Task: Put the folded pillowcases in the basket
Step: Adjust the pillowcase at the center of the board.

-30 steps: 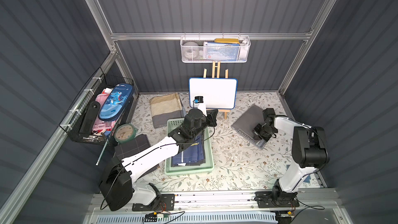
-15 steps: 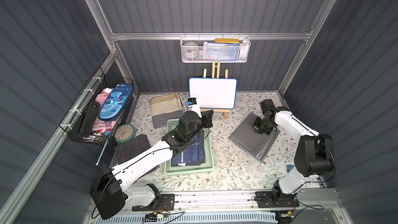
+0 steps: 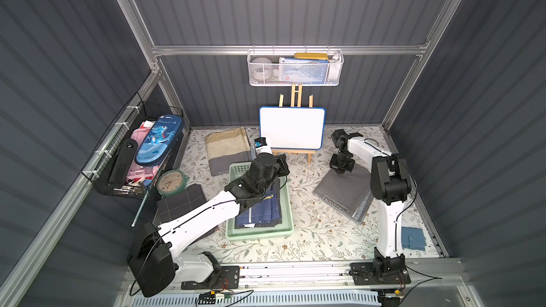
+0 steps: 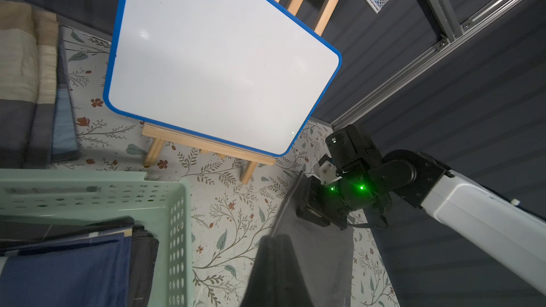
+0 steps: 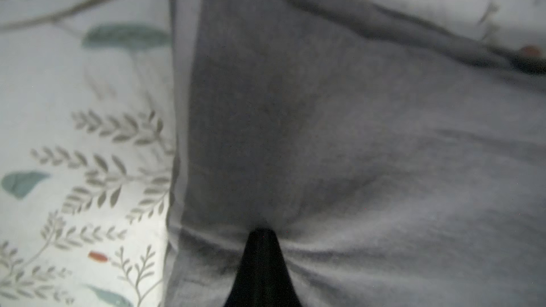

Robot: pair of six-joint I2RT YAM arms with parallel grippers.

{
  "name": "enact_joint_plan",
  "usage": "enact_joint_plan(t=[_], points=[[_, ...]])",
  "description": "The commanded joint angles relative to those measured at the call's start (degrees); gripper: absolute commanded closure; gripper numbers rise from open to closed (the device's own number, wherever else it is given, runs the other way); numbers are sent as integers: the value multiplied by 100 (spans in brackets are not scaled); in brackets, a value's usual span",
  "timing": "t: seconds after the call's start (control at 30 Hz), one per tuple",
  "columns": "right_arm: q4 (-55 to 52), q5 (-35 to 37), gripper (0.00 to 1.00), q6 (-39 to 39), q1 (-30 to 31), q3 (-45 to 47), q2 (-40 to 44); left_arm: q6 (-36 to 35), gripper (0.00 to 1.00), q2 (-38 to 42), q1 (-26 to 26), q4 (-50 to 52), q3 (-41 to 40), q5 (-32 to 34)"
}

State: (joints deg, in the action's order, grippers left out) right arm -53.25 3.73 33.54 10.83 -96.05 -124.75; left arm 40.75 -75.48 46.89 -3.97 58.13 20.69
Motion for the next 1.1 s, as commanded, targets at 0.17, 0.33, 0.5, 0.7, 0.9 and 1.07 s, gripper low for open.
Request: enact_joint_plan(t=[0.17,0.33,0.5,0.7,0.9,1.07], points=[[-247,-919,100,-396,764,1320,675,-542,100,-46,-32,-12,470,87],[-89,-1467,100,-469,1127,1921,1228,-502,100,-443,-32,-111,556,-264],[-79,-1032,100,-337,1169,2056,1770,-241,83,-807,-34,-123,608,-475],[-9,-342,100,235,806,2574,2765,-14,33,-1495,-39,-210,851,-1228],[347,-586,100,746,574,4091,3707,45,32,-2837,105,158,1623,-1595],[429,-427,100,886,511,4165,3438,3,24,-3544,169,388,2118,-1998]])
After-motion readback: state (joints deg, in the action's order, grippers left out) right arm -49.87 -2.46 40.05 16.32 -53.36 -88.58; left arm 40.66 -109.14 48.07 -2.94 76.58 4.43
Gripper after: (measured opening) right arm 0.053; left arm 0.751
